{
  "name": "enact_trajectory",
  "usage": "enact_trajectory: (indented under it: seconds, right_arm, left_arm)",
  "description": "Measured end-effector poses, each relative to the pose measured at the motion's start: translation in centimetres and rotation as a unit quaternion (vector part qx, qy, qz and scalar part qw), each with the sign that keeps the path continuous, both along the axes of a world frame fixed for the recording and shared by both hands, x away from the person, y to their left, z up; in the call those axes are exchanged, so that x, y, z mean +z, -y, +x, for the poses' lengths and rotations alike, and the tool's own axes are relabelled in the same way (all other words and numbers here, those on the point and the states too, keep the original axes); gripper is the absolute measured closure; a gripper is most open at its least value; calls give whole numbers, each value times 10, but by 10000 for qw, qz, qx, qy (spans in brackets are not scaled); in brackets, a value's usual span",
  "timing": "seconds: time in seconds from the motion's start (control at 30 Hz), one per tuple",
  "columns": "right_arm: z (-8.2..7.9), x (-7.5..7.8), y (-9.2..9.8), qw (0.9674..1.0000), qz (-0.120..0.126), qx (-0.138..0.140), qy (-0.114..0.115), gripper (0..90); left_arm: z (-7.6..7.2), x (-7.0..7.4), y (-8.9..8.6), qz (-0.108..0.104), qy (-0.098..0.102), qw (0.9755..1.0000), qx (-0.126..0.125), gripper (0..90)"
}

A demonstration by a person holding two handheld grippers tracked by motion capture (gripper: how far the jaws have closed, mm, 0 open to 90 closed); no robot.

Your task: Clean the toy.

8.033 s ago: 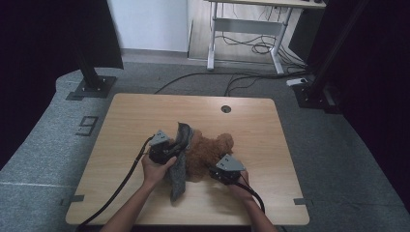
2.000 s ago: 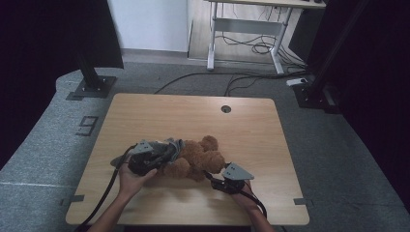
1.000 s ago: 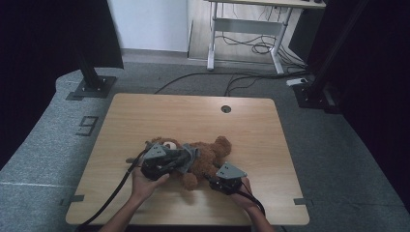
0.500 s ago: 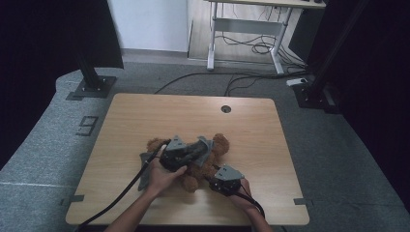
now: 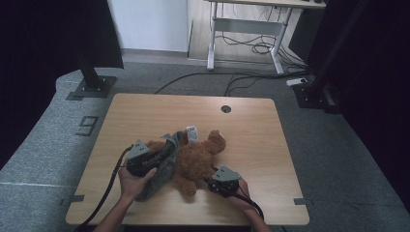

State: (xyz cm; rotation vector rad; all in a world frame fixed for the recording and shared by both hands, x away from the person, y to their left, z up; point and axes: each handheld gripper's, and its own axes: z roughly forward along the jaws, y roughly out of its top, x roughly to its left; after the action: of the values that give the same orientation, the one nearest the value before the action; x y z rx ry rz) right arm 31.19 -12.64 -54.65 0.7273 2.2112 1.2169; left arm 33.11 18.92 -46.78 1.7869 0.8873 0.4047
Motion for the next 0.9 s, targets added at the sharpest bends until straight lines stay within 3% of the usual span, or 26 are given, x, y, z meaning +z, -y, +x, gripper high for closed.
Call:
enact_trajectory:
  seconds: [0.13, 0.23, 0.33, 0.43, 0.47, 0.7, 0.8, 0.9]
  right_arm:
    - [0, 0, 0, 10000, 2, 4, 1, 554]
    - [0, -1, 1, 10000, 8, -26, -1, 552]
    - [1, -1, 2, 10000, 2, -51, -17, 551]
    - [3, -2, 4, 9999, 16, -101, -55, 551]
    - [3, -1, 4, 9999, 15, -110, -59, 551]
    - [2, -2, 3, 9999, 1, -134, -48, 550]
    - [4, -2, 5, 9997, 9, -232, -43, 549]
    - [9, -2, 8, 9993, 57, -375, -69, 549]
  left_arm:
    - [-1, 1, -15, -142, -41, 9998, 121, 787]
    - [-7, 1, -28, -93, -64, 9997, 233, 787]
    - [-10, -5, -42, -18, -203, 9991, 380, 788]
    - [-11, -18, -51, 20, -497, 9980, 400, 788]
    - [-11, -23, -52, -21, -603, 9975, 381, 788]
    - [-2, -35, -48, -15, -685, 9965, 478, 789]
    - [9, -39, -45, -197, -779, 9958, 430, 791]
    - [23, -40, -39, -238, -810, 9956, 403, 790]
